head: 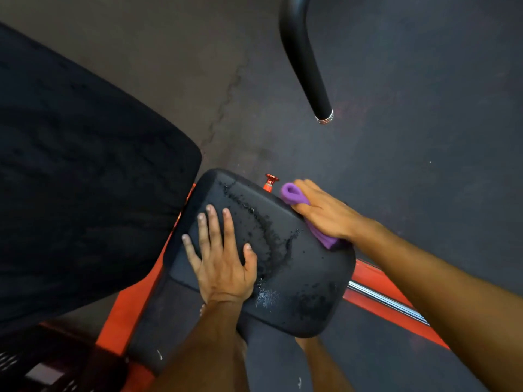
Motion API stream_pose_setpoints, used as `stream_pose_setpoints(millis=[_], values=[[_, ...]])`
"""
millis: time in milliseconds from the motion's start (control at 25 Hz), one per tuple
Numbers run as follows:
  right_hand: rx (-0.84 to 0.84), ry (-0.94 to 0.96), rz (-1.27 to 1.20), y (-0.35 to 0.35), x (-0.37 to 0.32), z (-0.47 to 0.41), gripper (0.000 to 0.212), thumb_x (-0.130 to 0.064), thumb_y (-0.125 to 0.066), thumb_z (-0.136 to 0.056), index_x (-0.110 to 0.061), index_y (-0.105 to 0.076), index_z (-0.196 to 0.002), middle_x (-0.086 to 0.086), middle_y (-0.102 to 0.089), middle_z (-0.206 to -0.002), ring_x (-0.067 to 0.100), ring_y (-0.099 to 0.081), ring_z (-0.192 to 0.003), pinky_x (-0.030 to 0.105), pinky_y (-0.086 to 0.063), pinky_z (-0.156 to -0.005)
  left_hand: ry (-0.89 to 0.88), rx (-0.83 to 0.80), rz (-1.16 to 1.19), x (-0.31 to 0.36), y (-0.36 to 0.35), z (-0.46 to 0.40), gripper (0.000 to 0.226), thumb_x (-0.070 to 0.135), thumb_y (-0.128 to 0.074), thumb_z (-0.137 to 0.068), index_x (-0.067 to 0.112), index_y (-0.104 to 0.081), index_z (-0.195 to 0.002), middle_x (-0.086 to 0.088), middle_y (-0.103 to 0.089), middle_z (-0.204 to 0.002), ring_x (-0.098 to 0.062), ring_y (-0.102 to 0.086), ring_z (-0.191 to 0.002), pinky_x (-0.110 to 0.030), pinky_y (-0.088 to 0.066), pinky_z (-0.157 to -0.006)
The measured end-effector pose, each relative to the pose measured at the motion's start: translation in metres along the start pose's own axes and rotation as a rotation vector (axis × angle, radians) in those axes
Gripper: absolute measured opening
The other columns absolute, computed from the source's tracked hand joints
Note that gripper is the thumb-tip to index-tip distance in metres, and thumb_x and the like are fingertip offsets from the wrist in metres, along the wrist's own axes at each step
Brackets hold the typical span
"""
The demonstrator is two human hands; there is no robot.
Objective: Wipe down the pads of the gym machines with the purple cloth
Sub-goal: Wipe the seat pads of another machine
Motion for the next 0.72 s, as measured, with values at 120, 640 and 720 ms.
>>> stream_pose_setpoints(millis=[120, 640, 720], values=[[-0.002, 0.095, 0.044, -0.011, -0.059, -0.083, 0.023, -0.029, -0.047, -0.103, -0.015, -0.048, -0.122, 0.007, -0.045, -0.117, 0.025, -0.054, -0.104, 0.039, -0.04, -0.092, -0.01, 0.013, -0.004, 0.002, 0.001, 0.001, 0.08, 0.044, -0.036, -0.093, 0.016, -0.014, -0.165, -0.01, -0.006, -0.174, -0.028, -0.007, -0.16, -0.066, -0.01, -0.124], [-0.003, 0.004, -0.098, 0.011, 0.05, 0.059, 0.031, -0.047, -0.05, -0.099, -0.025, -0.064, -0.116, -0.005, -0.061, -0.117, 0.011, -0.059, -0.109, 0.032, -0.044, -0.098, -0.004, 0.02, 0.001, -0.002, -0.001, 0.0, 0.084, 0.043, -0.041, -0.09, 0.017, -0.016, -0.165, -0.009, -0.006, -0.174, -0.027, -0.007, -0.16, -0.066, -0.01, -0.124], [0.037, -0.019, -0.095, 0.011, 0.053, 0.059, 0.029, -0.047, -0.05, -0.097, -0.029, -0.065, -0.114, -0.005, -0.062, -0.115, 0.011, -0.06, -0.107, 0.034, -0.044, -0.098, -0.004, 0.024, 0.007, -0.001, -0.001, 0.0, 0.083, 0.043, -0.042, -0.089, 0.017, -0.017, -0.165, -0.009, -0.006, -0.174, -0.027, -0.006, -0.16, -0.065, -0.009, -0.124]])
Point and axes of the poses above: each hand's wrist, its own z-axis away from the middle knuckle, its own y-axis out of the back of the hand, x = y × z, the point moved 4 cm from there along -z, towards the middle knuckle
